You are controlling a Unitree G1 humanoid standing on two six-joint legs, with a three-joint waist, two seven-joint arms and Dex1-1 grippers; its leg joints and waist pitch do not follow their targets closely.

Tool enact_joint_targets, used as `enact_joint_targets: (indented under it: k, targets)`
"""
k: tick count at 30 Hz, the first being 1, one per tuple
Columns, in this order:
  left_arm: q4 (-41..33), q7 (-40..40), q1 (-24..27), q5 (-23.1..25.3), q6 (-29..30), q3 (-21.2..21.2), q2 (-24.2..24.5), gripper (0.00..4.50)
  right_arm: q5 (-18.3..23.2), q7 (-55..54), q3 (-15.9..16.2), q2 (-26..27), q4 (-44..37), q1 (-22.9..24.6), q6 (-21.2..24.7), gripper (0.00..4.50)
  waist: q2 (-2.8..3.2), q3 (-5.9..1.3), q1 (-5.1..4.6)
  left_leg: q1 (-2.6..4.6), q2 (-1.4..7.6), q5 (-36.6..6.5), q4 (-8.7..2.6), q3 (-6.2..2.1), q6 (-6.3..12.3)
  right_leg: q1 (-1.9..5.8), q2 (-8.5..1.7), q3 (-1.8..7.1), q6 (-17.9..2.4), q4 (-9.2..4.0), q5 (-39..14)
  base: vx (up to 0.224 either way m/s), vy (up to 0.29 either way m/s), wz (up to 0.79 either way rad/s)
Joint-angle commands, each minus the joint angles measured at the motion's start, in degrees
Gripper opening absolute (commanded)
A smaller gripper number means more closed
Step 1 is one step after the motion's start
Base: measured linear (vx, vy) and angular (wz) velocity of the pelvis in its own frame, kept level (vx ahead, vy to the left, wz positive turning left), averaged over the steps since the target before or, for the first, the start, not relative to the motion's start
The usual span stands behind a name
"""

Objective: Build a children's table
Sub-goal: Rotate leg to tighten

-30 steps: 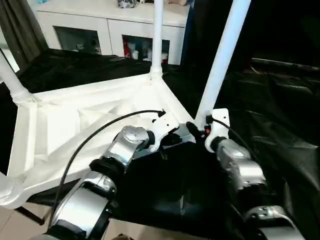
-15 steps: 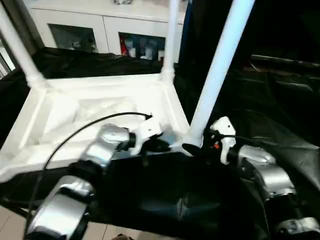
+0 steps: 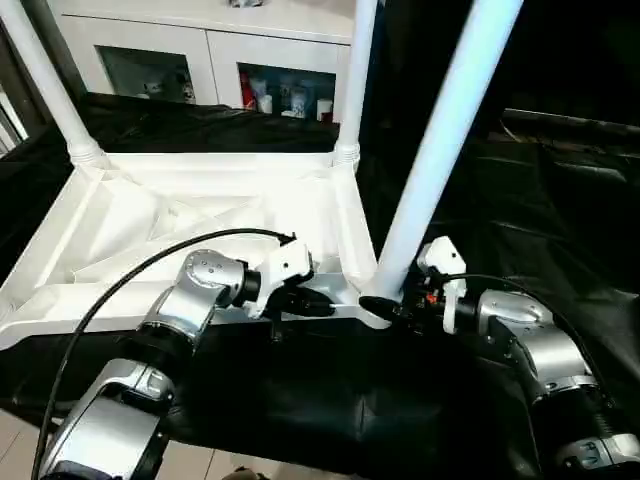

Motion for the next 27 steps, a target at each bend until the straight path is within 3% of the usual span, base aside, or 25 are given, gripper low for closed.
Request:
enact_joint_targets:
  k: [1, 6, 8, 9, 11, 14, 16, 18, 21, 27]
  targets:
    - [0.0, -2.1, 1.3, -2.1, 0.5, 0.2, -0.5, 0.00, -0.6, -0.1, 0.3, -0.7, -0.1, 0.0, -0.3, 2.99, -0.82, -3.40, 0.15, 1.43, 4.04, -11.1, -3.45, -1.83, 2.95, 1.92, -4.27, 2.75, -14.5, -3.98, -7.0, 0.000, 0.000, 0.00]
    - [-0.6, -1.8, 1.6, -1.8, 1.1, -0.1, -0.6, 0.00, -0.8, -1.7, 0.0, 0.1, 0.7, 0.4, 0.3, 2.74, -0.73, -3.46, 0.09, 1.44, 4.05, -10.8, -3.43, -1.88, 2.92, 1.96, -4.21, 2.72, -14.6, -3.85, -6.4, 0.000, 0.000, 0.00]
    - [0.7, 2.0, 0.9, -0.4, 1.2, -0.2, -1.6, 0.00, -1.4, -7.0, -1.3, 2.2, 2.6, 0.2, 0.8, 2.72, -0.77, -3.50, 0.02, 1.41, 4.03, -10.4, -3.39, -1.86, 3.01, 1.96, -4.25, 2.77, -14.8, -3.80, -5.8, 0.000, 0.000, 0.00]
    - [2.6, 6.5, -0.2, 0.9, 1.8, 0.0, -3.1, 0.00, -2.0, -12.5, -2.6, 4.4, 4.7, -0.2, 1.1, 2.72, -0.67, -3.35, -0.36, 1.42, 3.95, -11.3, -3.57, -1.94, 2.40, 1.75, -4.22, 2.78, -14.7, -4.01, -7.1, 0.000, 0.000, 0.00]
    - [2.7, 6.6, -0.2, 0.9, 1.8, 0.0, -3.1, 0.00, -2.0, -12.6, -2.6, 4.5, 4.7, -0.2, 1.2, 2.72, -0.73, -3.22, -0.49, 1.69, 3.96, -14.1, -3.77, -2.13, 0.79, 1.77, -4.43, 2.77, -14.0, -4.52, -11.5, 0.000, 0.000, 0.00]
    - [6.9, 16.2, -2.8, 2.6, 3.0, 0.7, -7.1, 0.00, -3.2, -23.7, -4.7, 9.1, 8.3, -1.1, 1.9, 2.71, -0.53, -2.95, -0.86, 2.12, 4.02, -17.0, -4.06, -2.12, -0.72, 1.14, -4.22, 2.94, -13.0, -5.04, -14.7, 0.000, 0.000, 0.00]
    - [10.7, 25.7, -5.6, 3.8, 4.7, 1.4, -11.4, 0.00, -3.1, -35.6, -7.9, 14.0, 11.7, -3.7, 3.8, 2.70, -0.05, -2.98, -1.25, 2.44, 3.94, -20.9, -4.34, -2.60, -3.34, 0.91, -4.43, 2.94, -11.5, -5.42, -19.6, 0.000, 0.000, 0.00]
    - [12.3, 30.2, -7.1, 4.2, 5.7, 1.6, -13.6, 0.00, -3.4, -40.4, -8.7, 16.1, 13.5, -5.5, 3.9, 2.70, -0.02, -2.95, -1.44, 2.74, 3.88, -22.8, -4.34, -2.69, -4.07, 0.70, -4.38, 2.92, -10.9, -5.80, -20.9, 0.000, 0.000, 0.00]
    - [14.1, 32.6, -8.7, 5.0, 5.9, 1.1, -16.0, 0.00, -4.0, -44.9, -8.9, 18.8, 16.3, -8.6, 3.2, 2.70, -0.08, -2.99, -1.49, 2.47, 3.71, -22.7, -4.38, -2.65, -3.65, 0.79, -4.34, 2.97, -10.2, -5.99, -19.9, 0.000, 0.000, 0.00]
    - [14.5, 30.4, -8.9, 5.7, 3.6, 0.5, -15.5, 0.00, -4.5, -42.6, -8.0, 19.0, 16.0, -9.1, 0.8, 2.70, -0.11, -3.09, -1.40, 2.05, 3.76, -21.0, -4.46, -2.62, -2.25, 1.18, -4.29, 2.93, -9.8, -5.87, -17.3, 0.000, 0.000, 0.00]
